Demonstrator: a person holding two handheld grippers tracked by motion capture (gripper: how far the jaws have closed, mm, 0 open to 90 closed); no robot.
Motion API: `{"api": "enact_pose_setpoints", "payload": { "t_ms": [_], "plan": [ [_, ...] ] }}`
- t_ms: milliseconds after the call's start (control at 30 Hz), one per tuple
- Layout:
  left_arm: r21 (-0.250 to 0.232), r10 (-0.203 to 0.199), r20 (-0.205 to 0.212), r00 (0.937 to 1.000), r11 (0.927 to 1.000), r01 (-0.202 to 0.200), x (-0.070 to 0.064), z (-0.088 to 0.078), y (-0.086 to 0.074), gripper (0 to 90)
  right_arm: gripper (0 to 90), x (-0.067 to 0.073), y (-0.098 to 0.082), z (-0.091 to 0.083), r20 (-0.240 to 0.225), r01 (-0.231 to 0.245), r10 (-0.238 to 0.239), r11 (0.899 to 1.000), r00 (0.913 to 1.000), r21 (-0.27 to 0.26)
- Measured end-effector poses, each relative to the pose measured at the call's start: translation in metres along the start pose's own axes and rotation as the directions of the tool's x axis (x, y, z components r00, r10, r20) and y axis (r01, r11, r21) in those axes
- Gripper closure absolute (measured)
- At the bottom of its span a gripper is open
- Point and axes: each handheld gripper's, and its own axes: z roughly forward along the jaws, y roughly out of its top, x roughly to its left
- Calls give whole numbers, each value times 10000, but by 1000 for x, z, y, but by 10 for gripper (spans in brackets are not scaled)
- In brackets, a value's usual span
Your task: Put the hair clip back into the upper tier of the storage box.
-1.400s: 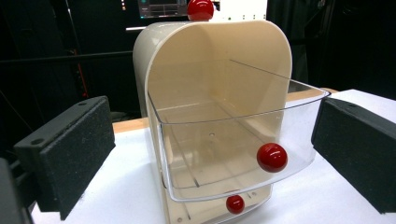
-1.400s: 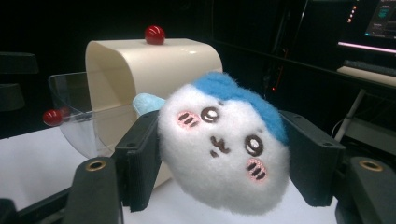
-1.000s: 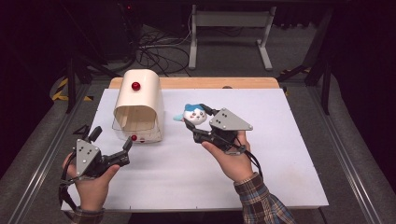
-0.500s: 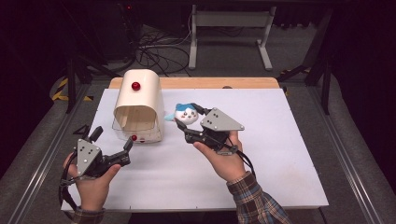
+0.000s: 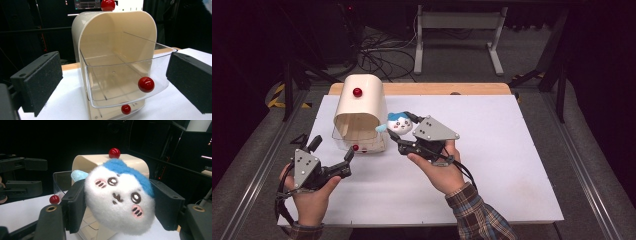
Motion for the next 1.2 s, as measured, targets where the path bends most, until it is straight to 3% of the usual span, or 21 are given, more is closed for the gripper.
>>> {"api": "enact_pose_setpoints", "payload": {
  "t_ms": [500,1200],
  "plan": [
    [37,64,33,10000,10000,-64,-1,0,-1,14,353,10,4,17,-52,19,-20,9997,10000,-244],
    [131,-92,45,9999,9999,91,1,-2,-3,17,349,27,10,46,-534,182,-195,9995,9984,-251]
  ]
}}
